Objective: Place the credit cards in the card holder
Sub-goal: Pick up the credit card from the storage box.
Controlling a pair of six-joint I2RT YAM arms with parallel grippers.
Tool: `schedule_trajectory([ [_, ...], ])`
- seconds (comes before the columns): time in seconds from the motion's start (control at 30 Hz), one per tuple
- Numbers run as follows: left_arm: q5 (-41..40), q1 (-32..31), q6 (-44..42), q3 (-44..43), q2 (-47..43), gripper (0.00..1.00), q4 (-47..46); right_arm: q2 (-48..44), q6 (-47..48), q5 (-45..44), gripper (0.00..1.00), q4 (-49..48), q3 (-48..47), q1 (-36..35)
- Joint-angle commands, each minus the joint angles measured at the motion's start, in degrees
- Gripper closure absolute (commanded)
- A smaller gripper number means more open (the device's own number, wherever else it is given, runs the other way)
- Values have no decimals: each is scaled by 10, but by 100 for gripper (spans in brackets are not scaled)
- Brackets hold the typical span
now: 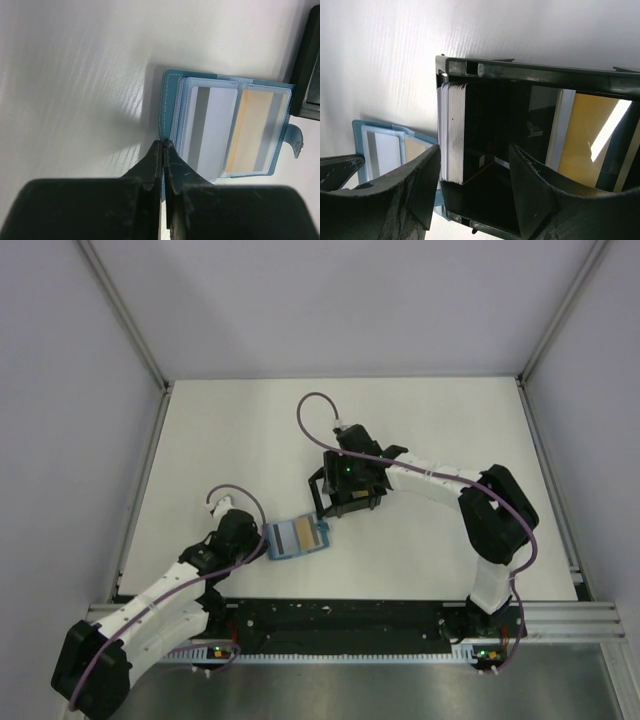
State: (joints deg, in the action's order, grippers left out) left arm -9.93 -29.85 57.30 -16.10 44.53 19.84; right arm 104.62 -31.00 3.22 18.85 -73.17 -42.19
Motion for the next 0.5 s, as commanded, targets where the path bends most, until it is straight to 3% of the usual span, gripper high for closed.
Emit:
schedule_trajectory([
  [0.0,-3,3,-5,-13,4,100,-23,-8,5,40,43,-15,-23,3],
  [0.47,-3,4,-7,-14,6,100,-27,38,-34,143,43,-49,-47,11],
])
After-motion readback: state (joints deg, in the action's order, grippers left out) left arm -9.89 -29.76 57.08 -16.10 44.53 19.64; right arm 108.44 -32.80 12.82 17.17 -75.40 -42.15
